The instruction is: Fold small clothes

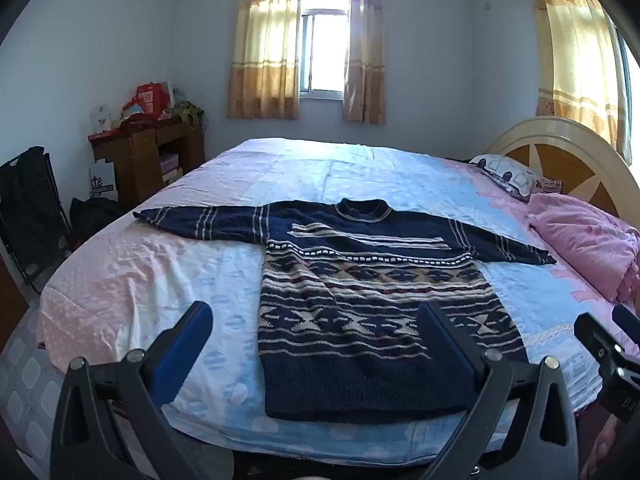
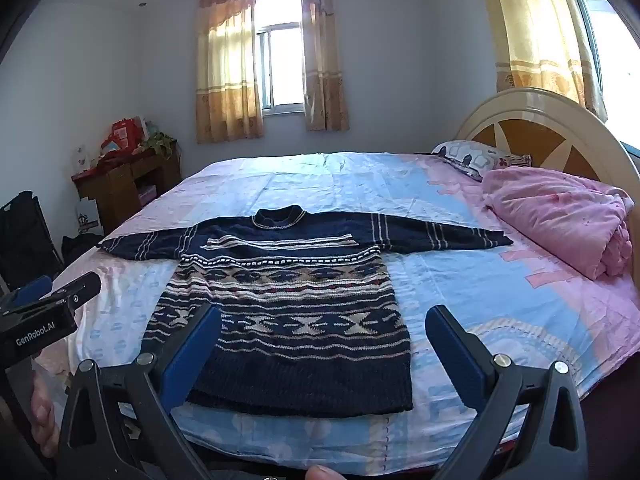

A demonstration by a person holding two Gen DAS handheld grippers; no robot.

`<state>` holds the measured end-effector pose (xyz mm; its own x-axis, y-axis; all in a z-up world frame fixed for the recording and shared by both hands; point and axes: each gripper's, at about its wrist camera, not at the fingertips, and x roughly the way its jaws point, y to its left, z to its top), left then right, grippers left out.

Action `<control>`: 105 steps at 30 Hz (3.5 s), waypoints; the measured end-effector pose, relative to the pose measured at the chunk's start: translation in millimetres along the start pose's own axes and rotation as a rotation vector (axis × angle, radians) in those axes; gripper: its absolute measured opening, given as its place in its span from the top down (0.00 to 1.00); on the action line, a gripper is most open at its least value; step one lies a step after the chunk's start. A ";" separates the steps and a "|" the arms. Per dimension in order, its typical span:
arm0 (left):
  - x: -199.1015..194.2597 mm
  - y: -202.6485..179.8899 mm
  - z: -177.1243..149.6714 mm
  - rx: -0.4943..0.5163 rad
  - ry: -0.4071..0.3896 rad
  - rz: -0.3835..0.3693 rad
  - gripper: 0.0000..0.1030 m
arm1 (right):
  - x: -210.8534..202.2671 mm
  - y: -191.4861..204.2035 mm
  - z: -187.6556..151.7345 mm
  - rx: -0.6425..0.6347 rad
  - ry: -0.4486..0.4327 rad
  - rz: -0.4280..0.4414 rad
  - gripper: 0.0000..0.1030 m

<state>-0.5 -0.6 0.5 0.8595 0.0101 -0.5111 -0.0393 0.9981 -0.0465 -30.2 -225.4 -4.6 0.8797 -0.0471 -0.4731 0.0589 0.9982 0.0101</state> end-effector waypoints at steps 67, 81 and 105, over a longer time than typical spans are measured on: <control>5.4 12.6 -1.2 -0.052 0.019 0.002 0.00 | 11.2 -2.3 -4.2 0.015 0.044 0.016 0.01; 5.4 14.9 -1.6 -0.058 0.027 0.016 0.00 | 11.6 -3.8 -4.0 0.016 0.045 0.017 0.01; 43.6 14.7 -5.0 0.021 0.071 0.079 0.00 | 42.6 -10.4 -4.4 -0.011 0.067 0.018 0.01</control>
<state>33.9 14.2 -26.8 0.8160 0.0857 -0.5717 -0.0946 0.9954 0.0143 4.6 -237.6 -28.7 0.8470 -0.0270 -0.5309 0.0380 0.9992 0.0097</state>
